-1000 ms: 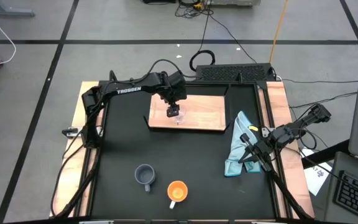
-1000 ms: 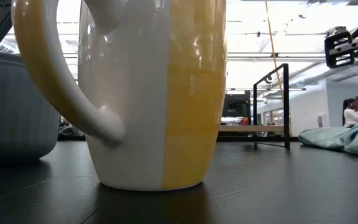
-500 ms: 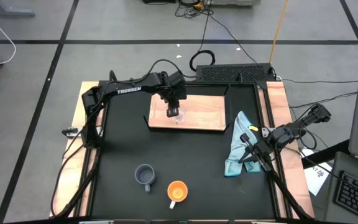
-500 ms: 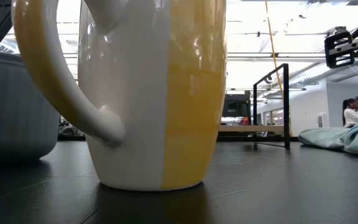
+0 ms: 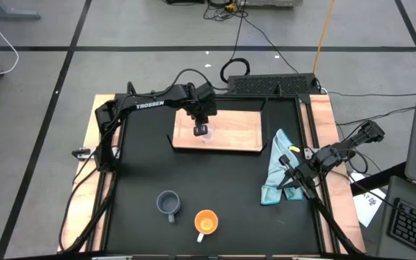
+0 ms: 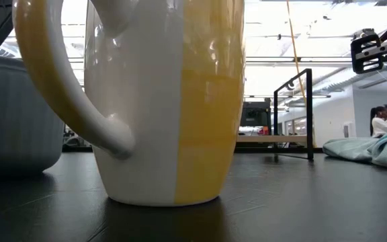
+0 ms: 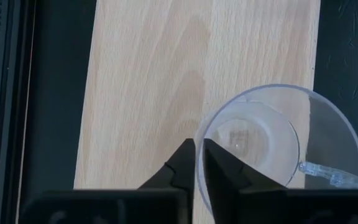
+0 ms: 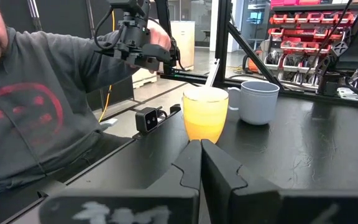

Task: Stack small to large cups/mugs on shelf
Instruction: Put the transparent mug on the shelf

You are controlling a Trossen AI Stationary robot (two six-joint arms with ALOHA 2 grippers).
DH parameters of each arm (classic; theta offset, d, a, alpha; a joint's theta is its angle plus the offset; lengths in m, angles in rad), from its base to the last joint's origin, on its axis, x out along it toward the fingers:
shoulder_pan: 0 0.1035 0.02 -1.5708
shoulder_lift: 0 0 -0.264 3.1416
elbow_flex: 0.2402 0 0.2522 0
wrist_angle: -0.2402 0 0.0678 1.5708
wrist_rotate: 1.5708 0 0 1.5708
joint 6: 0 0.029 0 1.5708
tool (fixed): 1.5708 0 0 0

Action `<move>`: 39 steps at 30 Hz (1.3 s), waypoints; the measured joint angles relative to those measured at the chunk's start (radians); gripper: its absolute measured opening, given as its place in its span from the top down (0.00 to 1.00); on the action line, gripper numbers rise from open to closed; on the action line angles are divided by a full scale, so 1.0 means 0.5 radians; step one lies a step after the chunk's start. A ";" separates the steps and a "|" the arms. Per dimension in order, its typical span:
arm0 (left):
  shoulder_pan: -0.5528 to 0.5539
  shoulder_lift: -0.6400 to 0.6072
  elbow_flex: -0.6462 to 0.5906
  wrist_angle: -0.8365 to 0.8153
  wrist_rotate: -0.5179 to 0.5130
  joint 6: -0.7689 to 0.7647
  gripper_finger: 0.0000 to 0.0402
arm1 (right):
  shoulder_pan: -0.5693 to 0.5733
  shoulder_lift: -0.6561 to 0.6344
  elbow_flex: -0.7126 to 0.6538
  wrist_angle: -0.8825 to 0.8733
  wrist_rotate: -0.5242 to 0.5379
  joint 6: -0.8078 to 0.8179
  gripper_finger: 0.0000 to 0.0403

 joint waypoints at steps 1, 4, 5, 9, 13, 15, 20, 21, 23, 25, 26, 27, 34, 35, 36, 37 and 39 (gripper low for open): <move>0.000 0.000 0.000 -0.001 0.000 0.008 0.96 | 0.000 0.000 0.001 0.000 0.000 0.000 1.00; -0.001 0.000 0.001 0.000 -0.015 0.036 0.98 | 0.000 0.000 0.000 0.000 0.000 0.000 1.00; -0.002 0.000 0.001 0.000 -0.038 0.038 0.98 | 0.000 0.001 0.000 0.000 0.000 0.000 1.00; -0.001 -0.001 0.002 -0.004 -0.084 0.040 0.99 | 0.000 0.001 0.000 0.000 0.000 0.001 1.00; -0.001 -0.001 0.002 -0.005 -0.085 0.066 0.99 | 0.000 0.001 0.000 0.000 0.000 0.006 1.00; -0.001 -0.001 0.002 -0.005 -0.085 0.090 0.99 | 0.000 0.001 0.000 0.000 0.000 0.006 1.00; 0.000 -0.004 0.002 -0.011 -0.084 0.118 0.99 | 0.000 0.001 0.000 0.000 0.000 0.007 1.00; 0.001 -0.016 0.002 -0.021 -0.074 0.128 0.99 | 0.000 0.001 0.000 0.000 0.000 0.007 1.00; 0.011 -0.031 0.002 -0.040 -0.054 0.151 1.00 | 0.000 0.001 0.001 0.000 -0.001 0.007 1.00; 0.019 -0.049 0.002 -0.039 -0.053 0.159 1.00 | 0.000 0.001 0.001 0.000 -0.001 0.007 1.00; 0.025 -0.056 0.002 -0.050 -0.057 0.160 1.00 | -0.001 0.001 0.001 0.001 -0.001 0.007 1.00; 0.026 -0.064 0.002 -0.052 -0.066 0.161 1.00 | 0.000 0.001 0.001 0.001 -0.001 0.007 1.00; 0.028 -0.096 0.002 -0.115 -0.073 0.175 1.00 | 0.000 0.001 0.000 0.002 -0.001 0.007 1.00; 0.028 -0.097 0.002 -0.133 -0.077 0.175 1.00 | 0.000 0.001 0.000 0.002 -0.001 0.007 1.00; 0.031 -0.101 0.002 -0.153 -0.083 0.181 1.00 | -0.001 0.001 0.000 0.002 -0.001 0.005 1.00; 0.030 -0.104 0.002 -0.167 -0.089 0.191 1.00 | 0.000 0.001 0.000 0.002 -0.001 0.005 1.00; 0.031 -0.110 0.002 -0.169 -0.090 0.200 1.00 | 0.000 0.001 0.000 0.003 -0.001 0.004 1.00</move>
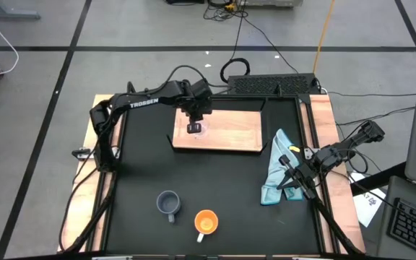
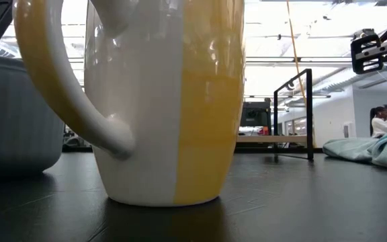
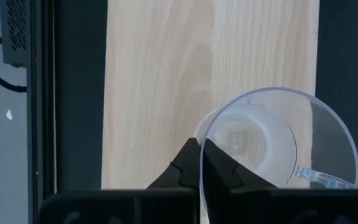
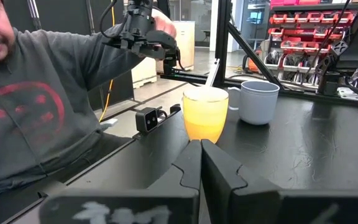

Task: Stack small to large cups/mugs on shelf
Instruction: Put the transparent mug on the shelf

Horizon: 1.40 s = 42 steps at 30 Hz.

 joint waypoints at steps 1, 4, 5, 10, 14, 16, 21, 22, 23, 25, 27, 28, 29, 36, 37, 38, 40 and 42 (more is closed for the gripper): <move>0.000 -0.001 0.000 -0.005 0.000 0.001 1.00 | 0.000 0.000 0.000 0.000 0.000 0.000 1.00; 0.009 -0.024 -0.001 -0.023 0.001 0.001 1.00 | 0.000 0.000 0.000 0.001 0.000 -0.001 1.00; 0.012 -0.032 -0.001 -0.011 0.001 0.001 1.00 | 0.000 0.000 0.000 0.001 0.000 0.001 1.00; 0.025 -0.099 0.000 -0.001 0.014 -0.005 1.00 | 0.000 0.000 0.000 0.001 0.000 0.002 1.00; 0.039 -0.165 0.000 -0.022 0.040 -0.021 1.00 | 0.000 0.004 0.000 0.004 -0.001 0.001 1.00; 0.046 -0.190 0.000 -0.069 0.047 -0.028 1.00 | 0.000 0.005 0.000 0.010 -0.001 0.002 1.00; 0.047 -0.225 0.000 -0.115 0.048 -0.050 1.00 | 0.000 0.007 0.000 0.010 -0.001 0.002 1.00; 0.047 -0.225 0.000 -0.115 0.048 -0.059 1.00 | -0.001 0.007 0.000 0.010 -0.001 0.002 1.00; 0.047 -0.224 0.000 -0.122 0.048 -0.060 1.00 | 0.000 0.007 0.000 0.010 -0.001 0.002 1.00; 0.047 -0.222 0.000 -0.149 0.051 -0.059 1.00 | 0.000 0.007 0.000 0.010 -0.001 0.002 1.00; 0.047 -0.222 0.000 -0.164 0.055 -0.047 1.00 | 0.000 0.007 0.000 0.010 -0.001 0.002 1.00; 0.047 -0.222 0.000 -0.171 0.055 -0.041 1.00 | 0.000 0.007 0.000 0.010 -0.001 0.003 1.00; 0.047 -0.222 0.000 -0.180 0.055 -0.036 1.00 | 0.000 0.007 0.000 0.010 -0.001 0.003 1.00; 0.067 -0.222 0.000 -0.376 0.057 -0.026 1.00 | 0.000 0.007 0.000 0.011 -0.001 0.004 1.00; 0.074 -0.222 0.000 -0.393 0.057 -0.030 1.00 | 0.000 0.007 0.000 0.011 -0.001 0.004 1.00; 0.078 -0.222 0.000 -0.397 0.057 -0.044 1.00 | 0.000 0.007 0.000 0.011 -0.001 0.004 1.00; 0.085 -0.222 -0.001 -0.397 0.057 -0.058 1.00 | 0.000 0.007 0.000 0.011 -0.001 0.004 1.00; 0.085 -0.222 0.000 -0.397 0.057 -0.057 1.00 | 0.000 0.007 0.000 0.011 -0.001 0.004 1.00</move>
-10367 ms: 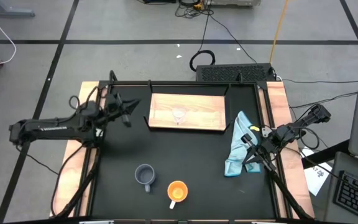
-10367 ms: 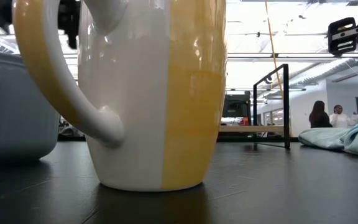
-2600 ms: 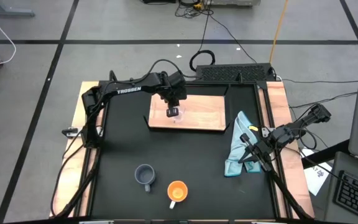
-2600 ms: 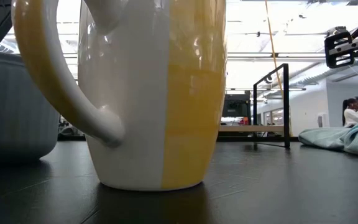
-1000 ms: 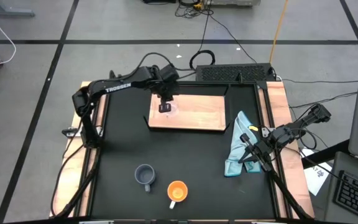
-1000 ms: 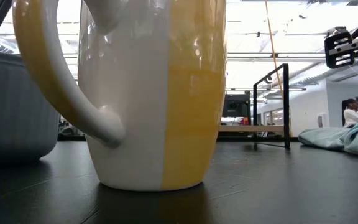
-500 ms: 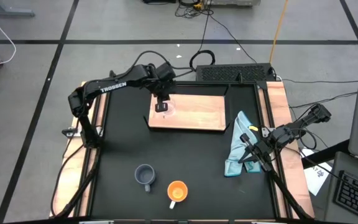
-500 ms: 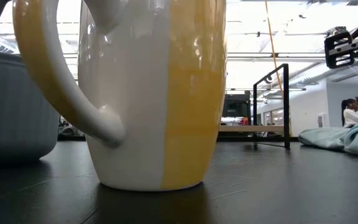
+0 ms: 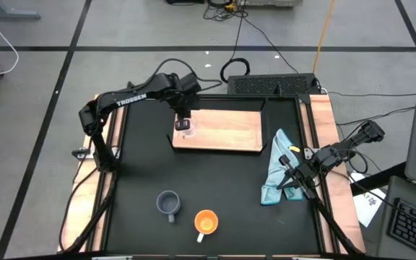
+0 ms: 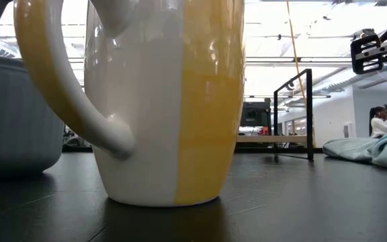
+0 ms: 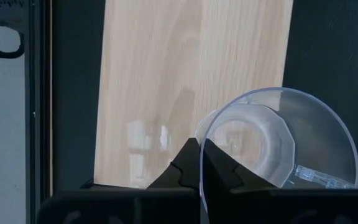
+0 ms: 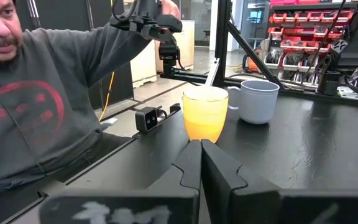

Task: Stack small to large cups/mugs on shelf
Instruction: Put the transparent mug on the shelf

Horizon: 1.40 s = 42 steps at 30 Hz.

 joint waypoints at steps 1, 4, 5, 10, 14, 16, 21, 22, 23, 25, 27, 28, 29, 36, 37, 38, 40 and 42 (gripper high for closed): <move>-0.002 0.000 0.000 0.000 0.000 0.008 1.00 | -0.001 0.000 0.000 0.000 0.000 0.000 1.00; -0.002 0.000 0.000 0.000 0.004 0.037 1.00 | 0.000 0.000 0.000 0.001 0.000 0.000 1.00; -0.002 0.000 0.000 0.001 0.007 0.043 1.00 | 0.000 0.000 0.000 0.001 0.000 0.002 1.00; 0.017 0.000 0.000 0.000 0.032 0.044 1.00 | -0.001 0.000 0.001 0.001 0.001 0.036 1.00; 0.034 0.001 -0.009 -0.037 0.032 0.042 1.00 | 0.000 0.000 0.000 0.001 0.000 0.037 1.00; 0.043 0.001 -0.038 -0.033 0.029 0.034 1.00 | -0.001 0.000 0.001 0.001 0.000 0.037 1.00; 0.056 0.002 -0.107 0.018 0.019 0.035 1.00 | 0.000 0.000 0.001 0.001 0.001 0.035 1.00; 0.056 0.002 -0.127 0.049 0.018 0.039 1.00 | 0.000 0.000 0.001 0.001 0.001 0.034 1.00; 0.054 0.002 -0.142 0.079 0.018 0.042 1.00 | 0.000 0.000 0.001 0.001 0.001 0.034 1.00; 0.053 0.002 -0.155 0.115 0.020 0.045 1.00 | -0.001 0.000 0.000 0.001 0.001 0.033 1.00; 0.052 0.002 -0.163 0.154 0.026 0.043 1.00 | -0.001 0.000 0.000 0.002 0.001 0.032 1.00; 0.052 0.002 -0.172 0.174 0.029 0.040 1.00 | -0.001 0.000 0.001 0.001 0.001 0.033 1.00; 0.053 0.002 -0.181 0.191 0.030 0.039 1.00 | -0.001 0.000 0.000 0.001 0.001 0.034 1.00; 0.049 0.002 -0.271 0.261 0.031 0.015 1.00 | -0.001 0.000 0.000 0.002 0.001 0.030 1.00; 0.049 0.002 -0.287 0.276 0.031 0.014 1.00 | -0.001 0.000 0.000 0.002 0.001 0.030 1.00; 0.049 0.002 -0.302 0.293 0.032 0.013 1.00 | 0.000 0.000 0.001 0.001 0.001 0.029 1.00; 0.049 0.002 -0.326 0.319 0.032 0.014 1.00 | 0.000 0.000 0.000 0.002 0.001 0.029 1.00; 0.049 0.002 -0.346 0.335 0.032 0.013 1.00 | 0.000 0.000 0.000 0.002 0.001 0.029 1.00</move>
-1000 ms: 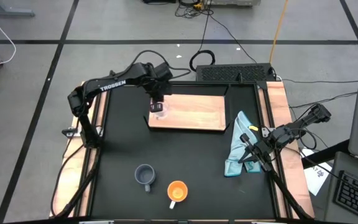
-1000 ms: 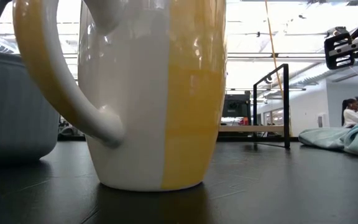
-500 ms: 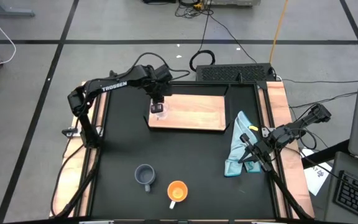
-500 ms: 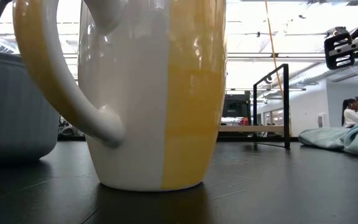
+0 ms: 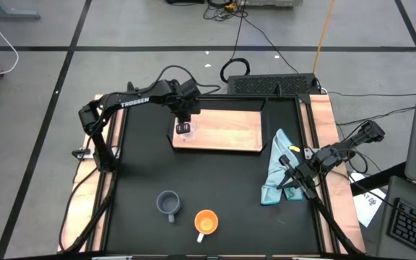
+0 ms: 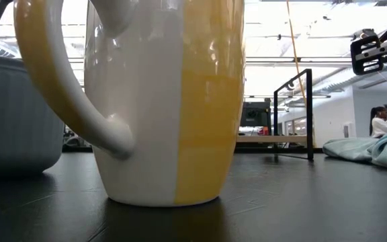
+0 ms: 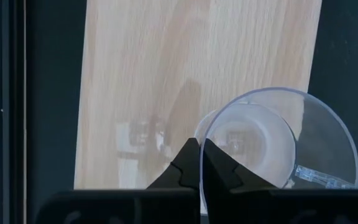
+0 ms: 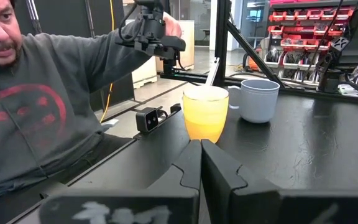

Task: Stack small to large cups/mugs on shelf
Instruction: Put the transparent mug on the shelf

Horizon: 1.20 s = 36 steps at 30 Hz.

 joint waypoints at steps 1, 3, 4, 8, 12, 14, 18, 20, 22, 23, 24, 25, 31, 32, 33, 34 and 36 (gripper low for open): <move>0.000 0.000 -0.008 0.015 0.000 0.000 1.00 | -0.001 0.000 0.001 0.000 0.000 0.000 1.00; 0.000 0.000 -0.025 0.026 0.002 -0.007 1.00 | 0.000 0.000 0.001 0.000 0.000 0.003 1.00; 0.000 -0.002 -0.031 0.026 0.004 -0.012 1.00 | -0.001 0.000 0.001 0.000 0.000 0.003 1.00; 0.002 -0.007 -0.061 0.058 0.009 -0.020 1.00 | 0.000 0.000 0.000 0.001 0.000 0.002 1.00; 0.002 -0.008 -0.074 0.103 0.017 -0.037 1.00 | -0.001 0.000 0.001 0.001 0.000 0.001 1.00; 0.002 -0.008 -0.074 0.108 0.017 -0.048 1.00 | 0.000 0.000 0.000 0.001 0.000 0.002 1.00; -0.002 -0.008 -0.075 0.109 0.016 -0.066 1.00 | -0.001 0.000 0.000 0.001 0.000 0.004 1.00; -0.002 -0.007 -0.075 0.110 0.016 -0.070 1.00 | 0.000 0.000 0.000 0.001 0.000 0.003 1.00; -0.003 -0.006 -0.075 0.110 0.015 -0.080 1.00 | -0.001 0.000 0.000 0.001 0.000 0.002 1.00; -0.005 -0.006 -0.076 0.111 0.015 -0.084 1.00 | 0.000 0.000 0.001 0.001 0.000 0.001 1.00; -0.008 -0.006 -0.076 0.111 0.014 -0.088 1.00 | 0.000 0.000 0.001 0.001 0.000 0.001 1.00; -0.013 -0.006 -0.076 0.112 0.010 -0.090 1.00 | 0.000 0.000 0.001 0.001 0.000 0.001 1.00; -0.038 -0.005 -0.076 0.120 0.001 -0.121 1.00 | 0.000 0.000 0.001 0.001 0.000 0.001 1.00; -0.038 -0.005 -0.076 0.120 0.001 -0.130 1.00 | 0.000 0.000 0.001 0.001 0.000 0.001 1.00; -0.038 -0.005 -0.076 0.119 0.001 -0.133 1.00 | -0.001 0.000 0.000 0.001 0.000 0.001 1.00; -0.038 -0.004 -0.076 0.119 0.001 -0.135 1.00 | -0.001 0.000 0.001 0.001 0.000 0.001 1.00; -0.038 -0.004 -0.076 0.118 0.001 -0.144 1.00 | -0.001 0.000 0.000 0.001 0.000 0.001 1.00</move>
